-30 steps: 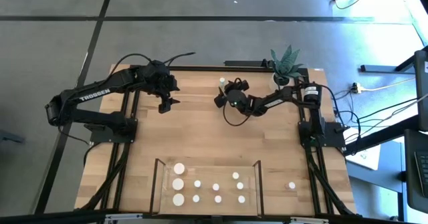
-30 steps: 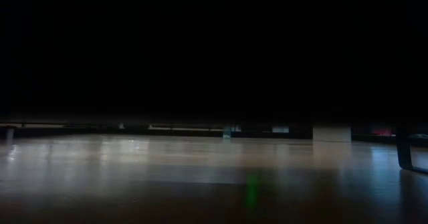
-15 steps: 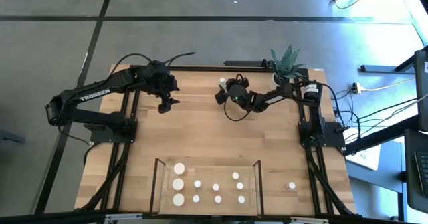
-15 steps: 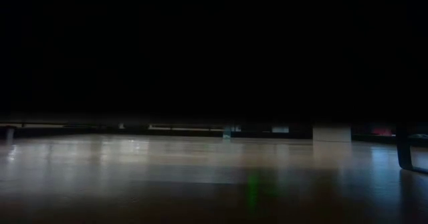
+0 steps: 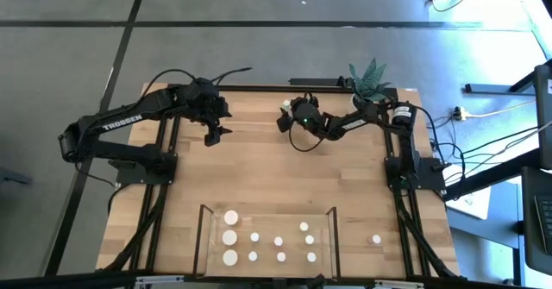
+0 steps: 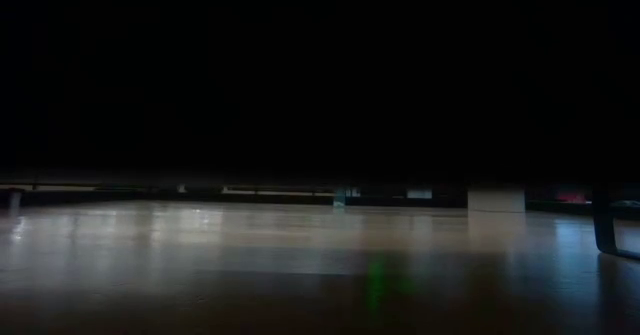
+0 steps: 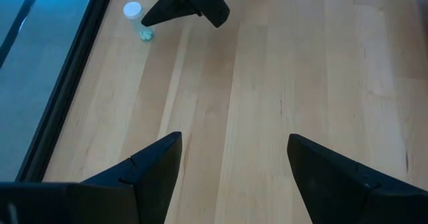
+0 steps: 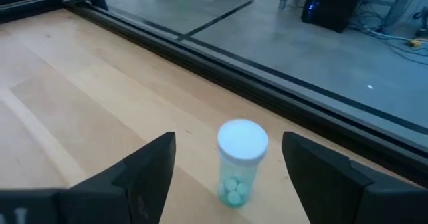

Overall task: Pick and place medicine bottles onto shelf by color
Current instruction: Put the blue pill bottle on the shelf aligned with the other blue pill bottles

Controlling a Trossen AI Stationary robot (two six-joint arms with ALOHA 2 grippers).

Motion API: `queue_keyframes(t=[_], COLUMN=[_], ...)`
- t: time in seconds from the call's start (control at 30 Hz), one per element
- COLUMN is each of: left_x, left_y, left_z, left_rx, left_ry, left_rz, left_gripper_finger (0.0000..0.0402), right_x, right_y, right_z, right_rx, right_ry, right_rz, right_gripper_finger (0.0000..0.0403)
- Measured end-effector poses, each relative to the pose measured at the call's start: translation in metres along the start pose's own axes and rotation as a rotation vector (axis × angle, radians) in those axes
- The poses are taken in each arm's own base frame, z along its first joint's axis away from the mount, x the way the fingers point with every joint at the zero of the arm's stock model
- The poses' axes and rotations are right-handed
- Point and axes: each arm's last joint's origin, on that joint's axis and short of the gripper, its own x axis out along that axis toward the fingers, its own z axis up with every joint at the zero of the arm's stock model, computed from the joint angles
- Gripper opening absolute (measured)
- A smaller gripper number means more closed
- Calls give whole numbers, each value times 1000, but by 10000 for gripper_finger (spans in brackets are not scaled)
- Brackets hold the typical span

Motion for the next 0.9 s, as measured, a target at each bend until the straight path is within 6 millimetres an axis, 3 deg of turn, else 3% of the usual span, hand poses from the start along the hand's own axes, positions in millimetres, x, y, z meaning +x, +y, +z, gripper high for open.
queue_keyframes(t=[0.9], left_x=[0], left_y=[0], left_z=[0], left_rx=[0], left_ry=[0], left_rz=[0], left_gripper_finger=[265], right_x=[11], right_y=[-11], right_z=[3], right_rx=[26], right_ry=[110], right_rz=[6], right_gripper_finger=[277])
